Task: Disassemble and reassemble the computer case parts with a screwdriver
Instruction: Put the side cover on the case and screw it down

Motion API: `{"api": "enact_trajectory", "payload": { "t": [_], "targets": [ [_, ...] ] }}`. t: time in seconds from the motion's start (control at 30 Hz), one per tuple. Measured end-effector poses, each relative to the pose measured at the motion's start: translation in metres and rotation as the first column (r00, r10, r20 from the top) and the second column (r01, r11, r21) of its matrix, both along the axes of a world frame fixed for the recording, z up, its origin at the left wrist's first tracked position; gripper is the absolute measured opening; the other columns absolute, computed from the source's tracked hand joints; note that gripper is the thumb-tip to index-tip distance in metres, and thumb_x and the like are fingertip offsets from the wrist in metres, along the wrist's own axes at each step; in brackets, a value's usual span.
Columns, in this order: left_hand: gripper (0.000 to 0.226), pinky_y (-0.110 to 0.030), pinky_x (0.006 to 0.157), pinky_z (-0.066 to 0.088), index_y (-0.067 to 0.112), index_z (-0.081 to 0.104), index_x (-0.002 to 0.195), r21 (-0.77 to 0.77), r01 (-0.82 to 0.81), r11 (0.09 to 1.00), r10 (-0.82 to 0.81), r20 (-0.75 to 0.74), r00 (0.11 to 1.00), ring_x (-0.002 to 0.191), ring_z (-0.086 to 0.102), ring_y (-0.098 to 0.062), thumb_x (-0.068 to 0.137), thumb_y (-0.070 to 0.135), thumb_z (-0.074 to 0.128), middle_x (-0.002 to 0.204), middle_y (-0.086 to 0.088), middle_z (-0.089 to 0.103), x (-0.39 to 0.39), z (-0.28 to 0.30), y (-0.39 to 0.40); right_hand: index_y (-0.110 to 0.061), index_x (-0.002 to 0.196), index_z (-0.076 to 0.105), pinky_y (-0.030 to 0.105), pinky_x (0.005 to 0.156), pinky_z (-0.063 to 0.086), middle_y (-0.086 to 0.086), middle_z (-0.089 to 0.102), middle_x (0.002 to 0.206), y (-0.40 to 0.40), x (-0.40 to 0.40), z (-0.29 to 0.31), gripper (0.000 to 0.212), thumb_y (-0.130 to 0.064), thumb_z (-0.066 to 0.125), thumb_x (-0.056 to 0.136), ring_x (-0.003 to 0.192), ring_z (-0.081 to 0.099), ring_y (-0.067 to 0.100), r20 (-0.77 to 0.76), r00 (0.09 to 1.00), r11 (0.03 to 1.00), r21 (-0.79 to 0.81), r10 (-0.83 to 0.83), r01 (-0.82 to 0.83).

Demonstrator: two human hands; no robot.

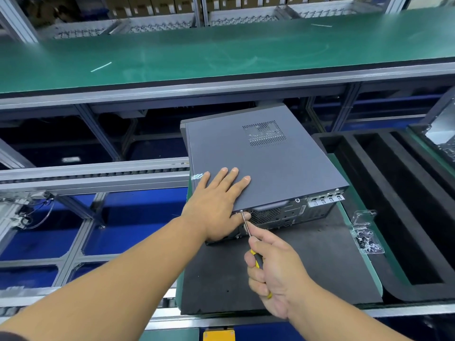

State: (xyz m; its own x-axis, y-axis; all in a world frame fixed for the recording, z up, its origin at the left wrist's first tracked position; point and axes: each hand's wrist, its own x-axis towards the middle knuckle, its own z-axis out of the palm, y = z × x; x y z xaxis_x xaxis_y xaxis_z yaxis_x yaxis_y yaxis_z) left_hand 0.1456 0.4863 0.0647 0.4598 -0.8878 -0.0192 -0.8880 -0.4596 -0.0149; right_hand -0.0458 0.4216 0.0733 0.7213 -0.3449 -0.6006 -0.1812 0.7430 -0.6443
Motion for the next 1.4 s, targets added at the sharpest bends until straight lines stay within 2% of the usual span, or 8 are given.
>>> {"api": "enact_trajectory", "payload": {
  "t": [0.27, 0.43, 0.57, 0.73, 0.93, 1.1, 1.2, 1.4],
  "targets": [
    [0.088, -0.051, 0.127, 0.000, 0.042, -0.007, 0.161, 0.025, -0.016, 1.000, 0.015, 0.006, 1.000, 0.158, -0.009, -0.018, 0.085, 0.080, 0.017, 0.171, 0.007, -0.008, -0.001, 0.003, 0.002, -0.040, 0.115, 0.078, 0.018, 0.036, 0.019, 0.004, 0.049, 0.067, -0.008, -0.005, -0.002, 0.036, -0.020, 0.049, 0.108, 0.047, 0.024, 0.011, 0.040, 0.996, 0.988, 0.132, 0.074, -0.079],
    [0.090, -0.049, 0.127, -0.003, 0.044, -0.008, 0.160, 0.050, -0.037, 0.998, 0.038, -0.022, 0.999, 0.157, -0.011, -0.015, 0.087, 0.076, 0.033, 0.171, 0.008, -0.009, -0.004, 0.010, -0.001, -0.046, 0.113, 0.075, 0.021, 0.042, 0.019, 0.003, 0.052, 0.065, -0.027, -0.020, 0.002, 0.036, -0.022, 0.049, 0.108, 0.046, 0.028, 0.012, -0.035, 0.983, 0.972, -0.149, 0.180, -0.184],
    [0.096, -0.049, 0.125, -0.011, 0.041, 0.002, 0.161, 0.042, -0.148, 0.988, 0.154, -0.240, 0.958, 0.157, -0.013, -0.015, 0.079, 0.049, 0.050, 0.172, 0.006, -0.006, -0.021, 0.022, -0.011, -0.054, 0.114, 0.070, 0.023, 0.043, 0.026, 0.004, 0.054, 0.067, -0.051, -0.056, -0.003, 0.033, -0.026, 0.056, 0.102, 0.046, 0.031, 0.015, -0.072, 0.975, 0.915, -0.338, 0.210, -0.222],
    [0.079, -0.049, 0.126, -0.007, 0.034, 0.012, 0.161, -0.185, -0.242, 0.953, 0.193, -0.247, 0.950, 0.157, -0.008, -0.017, 0.092, 0.050, 0.048, 0.170, 0.005, 0.012, -0.089, 0.017, -0.059, -0.040, 0.113, 0.069, 0.024, 0.040, 0.030, 0.003, 0.052, 0.059, -0.109, -0.111, -0.020, 0.028, -0.018, 0.064, 0.097, 0.042, 0.034, 0.018, -0.222, 0.975, 0.821, -0.556, 0.000, -0.127],
    [0.066, -0.057, 0.124, -0.005, 0.046, 0.018, 0.157, -0.192, -0.158, 0.969, 0.114, -0.222, 0.968, 0.157, -0.012, -0.023, 0.098, 0.063, 0.043, 0.170, -0.001, 0.010, -0.104, 0.035, -0.169, -0.033, 0.102, 0.071, 0.022, 0.053, 0.043, -0.009, 0.065, 0.066, -0.204, -0.140, -0.027, 0.018, -0.018, 0.065, 0.095, 0.052, 0.051, 0.009, -0.272, 0.938, 0.624, -0.777, -0.214, -0.082],
    [0.064, -0.061, 0.121, -0.006, 0.050, 0.020, 0.155, 0.005, -0.246, 0.969, 0.240, -0.242, 0.940, 0.156, -0.018, -0.026, 0.095, 0.072, 0.026, 0.171, -0.006, -0.006, -0.108, 0.024, -0.247, -0.034, 0.101, 0.067, 0.015, 0.041, 0.038, -0.013, 0.054, 0.053, -0.282, -0.127, -0.028, 0.019, -0.017, 0.061, 0.096, 0.041, 0.042, 0.004, -0.256, 0.945, 0.549, -0.829, -0.203, -0.107],
    [0.051, -0.065, 0.120, -0.003, 0.038, 0.042, 0.142, 0.026, -0.297, 0.955, 0.298, -0.114, 0.948, 0.155, -0.018, -0.028, 0.097, 0.051, 0.022, 0.170, -0.009, -0.011, -0.114, 0.008, -0.255, -0.037, 0.100, 0.066, 0.018, 0.046, 0.042, -0.010, 0.057, 0.058, -0.320, -0.115, -0.037, 0.015, -0.022, 0.061, 0.097, 0.042, 0.042, 0.004, -0.290, 0.949, 0.531, -0.828, -0.127, -0.182],
    [0.034, -0.059, 0.123, -0.003, 0.035, 0.047, 0.127, 0.032, -0.310, 0.950, 0.311, -0.137, 0.940, 0.155, -0.019, -0.027, 0.097, 0.037, 0.029, 0.170, -0.007, -0.013, -0.126, 0.011, -0.248, -0.033, 0.092, 0.068, 0.022, 0.055, 0.046, -0.005, 0.068, 0.071, -0.363, -0.094, -0.061, 0.009, -0.026, 0.064, 0.097, 0.056, 0.053, 0.005, -0.357, 0.934, 0.535, -0.784, 0.028, -0.315]
  ]
}}
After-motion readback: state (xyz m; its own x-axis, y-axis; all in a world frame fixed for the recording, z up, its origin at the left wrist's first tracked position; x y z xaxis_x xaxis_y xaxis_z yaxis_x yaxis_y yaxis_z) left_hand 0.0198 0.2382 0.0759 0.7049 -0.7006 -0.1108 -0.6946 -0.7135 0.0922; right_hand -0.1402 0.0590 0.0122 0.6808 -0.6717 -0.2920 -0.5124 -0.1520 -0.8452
